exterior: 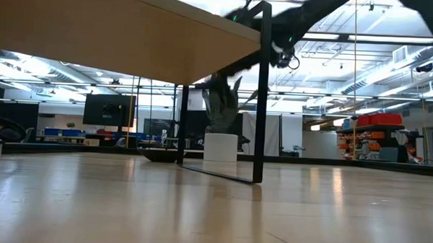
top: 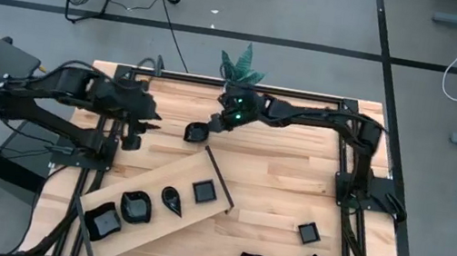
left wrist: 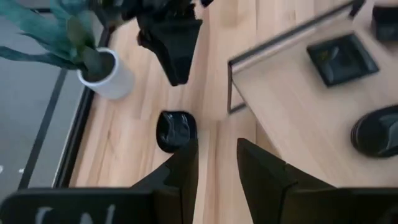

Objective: Pick & Place Mini shaped plates
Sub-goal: Stack the black leaf shaped on top of the black leaf shaped on the shelf

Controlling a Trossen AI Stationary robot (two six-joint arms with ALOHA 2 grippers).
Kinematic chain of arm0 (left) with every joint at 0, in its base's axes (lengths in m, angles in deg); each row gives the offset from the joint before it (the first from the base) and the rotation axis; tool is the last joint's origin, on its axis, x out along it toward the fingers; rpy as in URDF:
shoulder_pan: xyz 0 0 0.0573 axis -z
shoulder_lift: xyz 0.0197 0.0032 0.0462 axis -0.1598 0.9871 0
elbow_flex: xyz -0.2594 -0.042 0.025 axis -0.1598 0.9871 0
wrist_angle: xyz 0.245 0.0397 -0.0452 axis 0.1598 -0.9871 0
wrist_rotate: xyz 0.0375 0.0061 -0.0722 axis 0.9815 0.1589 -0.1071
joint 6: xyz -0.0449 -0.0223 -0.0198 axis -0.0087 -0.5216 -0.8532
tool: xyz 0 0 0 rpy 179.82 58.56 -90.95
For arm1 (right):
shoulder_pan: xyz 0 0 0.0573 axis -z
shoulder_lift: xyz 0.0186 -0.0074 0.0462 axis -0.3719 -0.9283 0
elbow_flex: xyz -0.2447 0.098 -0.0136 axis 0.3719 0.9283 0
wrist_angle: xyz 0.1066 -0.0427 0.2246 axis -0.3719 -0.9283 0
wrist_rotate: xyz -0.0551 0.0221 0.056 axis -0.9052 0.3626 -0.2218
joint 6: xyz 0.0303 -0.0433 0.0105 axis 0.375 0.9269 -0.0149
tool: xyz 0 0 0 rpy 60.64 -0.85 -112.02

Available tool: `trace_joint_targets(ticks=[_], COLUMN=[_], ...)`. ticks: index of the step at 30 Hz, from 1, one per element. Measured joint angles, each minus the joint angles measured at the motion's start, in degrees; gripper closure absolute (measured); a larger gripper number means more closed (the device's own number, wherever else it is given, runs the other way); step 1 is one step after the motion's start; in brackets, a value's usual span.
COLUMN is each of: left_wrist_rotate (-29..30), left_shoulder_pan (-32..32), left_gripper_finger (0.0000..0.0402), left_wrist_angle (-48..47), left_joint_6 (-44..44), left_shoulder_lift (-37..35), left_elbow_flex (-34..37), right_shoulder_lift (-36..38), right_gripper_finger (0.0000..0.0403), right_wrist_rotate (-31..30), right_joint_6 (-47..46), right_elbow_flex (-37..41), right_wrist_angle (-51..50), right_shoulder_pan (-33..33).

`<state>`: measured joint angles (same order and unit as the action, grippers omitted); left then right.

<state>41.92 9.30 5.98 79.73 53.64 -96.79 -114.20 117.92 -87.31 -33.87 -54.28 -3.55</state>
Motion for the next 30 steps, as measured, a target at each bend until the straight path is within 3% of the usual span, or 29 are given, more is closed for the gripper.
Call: trace_joint_targets(ticks=[5, 12, 21, 30], left_wrist_rotate=[0.6, 0.4, 2.0, 0.3], left_shoulder_pan=[0.0, 0.0, -1.1, -9.0], left_gripper_finger=[0.0287, 0.0287, 0.0287, 0.0287], left_wrist_angle=[5.3, 12.7, 15.5, 20.0], left_joint_6=[-1.9, -2.6, 0.7, 11.1], left_shoulder_lift=[-4.1, -8.5, -9.7, -9.6], left_elbow_flex=[3.8, 14.8, 21.2, 28.0], right_shoulder_lift=[8.7, 20.2, 29.8, 35.6], right_gripper_finger=[0.0265, 0.0316, 0.0352, 0.0371], right_wrist_rotate=[-2.4, -11.4, -17.2, -24.5], right_joint_6=[13.0, 26.5, 30.9, 29.2], right_elbow_flex=[0.0, 0.0, 0.0, 0.0], right_wrist_angle=[-9.4, -28.8, -40.8, -45.4], right_shoulder_pan=[-0.2, -2.0, -6.7, -10.7])
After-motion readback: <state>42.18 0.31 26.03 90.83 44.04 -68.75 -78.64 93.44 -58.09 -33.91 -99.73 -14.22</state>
